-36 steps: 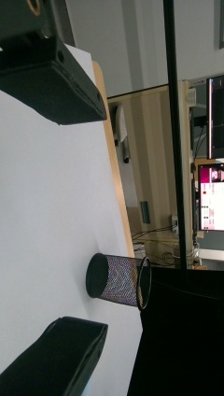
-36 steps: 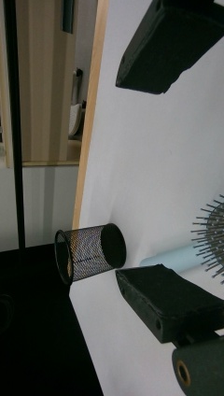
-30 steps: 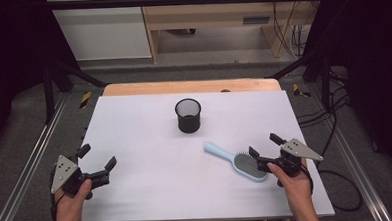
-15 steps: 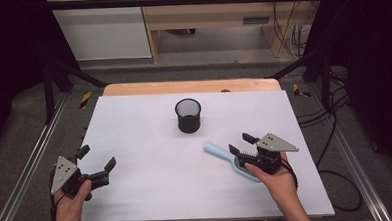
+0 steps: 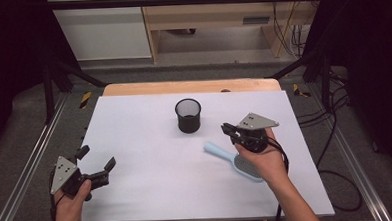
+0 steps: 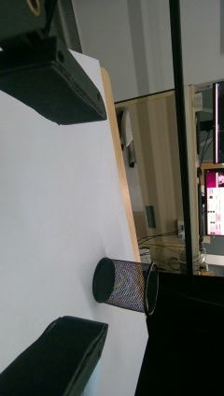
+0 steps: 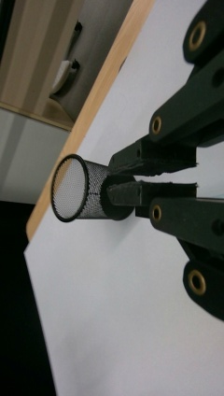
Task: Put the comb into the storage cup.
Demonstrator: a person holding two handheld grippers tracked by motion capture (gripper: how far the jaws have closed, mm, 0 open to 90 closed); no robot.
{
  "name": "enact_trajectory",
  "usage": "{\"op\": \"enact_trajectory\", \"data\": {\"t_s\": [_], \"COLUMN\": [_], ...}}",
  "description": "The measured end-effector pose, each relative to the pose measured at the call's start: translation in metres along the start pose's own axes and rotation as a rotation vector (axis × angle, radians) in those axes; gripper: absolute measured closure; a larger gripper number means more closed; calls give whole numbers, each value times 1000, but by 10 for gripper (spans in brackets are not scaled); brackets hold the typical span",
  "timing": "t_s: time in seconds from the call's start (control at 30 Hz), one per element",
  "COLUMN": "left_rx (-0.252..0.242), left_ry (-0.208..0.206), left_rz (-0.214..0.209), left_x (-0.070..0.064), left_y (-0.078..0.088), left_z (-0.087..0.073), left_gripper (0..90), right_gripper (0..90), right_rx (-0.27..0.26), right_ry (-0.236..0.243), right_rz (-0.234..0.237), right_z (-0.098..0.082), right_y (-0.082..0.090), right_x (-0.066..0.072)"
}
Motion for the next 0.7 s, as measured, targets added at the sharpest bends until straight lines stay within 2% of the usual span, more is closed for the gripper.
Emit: {"op": "enact_trajectory", "data": {"t_s": [0.03,0.07,0.17,0.23,0.3,0.37,0.43,0.53,0.57,0.6,0.7], "left_rx": [0,0,1,2,2,2,0,-2,-2,-2,0], "left_ry": [0,-1,-3,-2,-2,-3,-1,3,3,3,0], "left_rz": [0,1,1,-1,-1,-1,1,3,3,3,3], "left_x": [0,0,0,-1,-1,-1,0,1,1,1,0], "left_y": [0,0,0,0,0,0,1,1,1,1,1], "left_z": [0,0,0,0,0,0,0,0,0,0,0], "left_gripper": [11,11,11,12,12,12,11,12,11,12,12], "right_gripper": [878,878,900,900,900,893,887,880,880,884,900], "right_rx": [15,15,69,91,105,147,149,203,203,230,239], "right_ry": [25,25,85,105,107,99,101,84,84,77,71], "right_rz": [6,6,22,37,41,78,87,100,100,118,128], "right_z": [-1,-1,-6,-9,-11,-16,-17,-25,-25,-28,-29], "right_y": [-3,-3,-15,-20,-23,-28,-30,-36,-36,-37,-38], "right_x": [2,2,10,14,15,21,23,26,26,29,31]}}
Point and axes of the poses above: each handheld gripper's, and its own axes: y roughly backward along the jaws, z roughly out of its top, x roughly to its left, the point moved 7 cm from there along -y, roughly forward along the jaws, and after that the axes turned 10 degrees about -z, right-handed, at the moved point
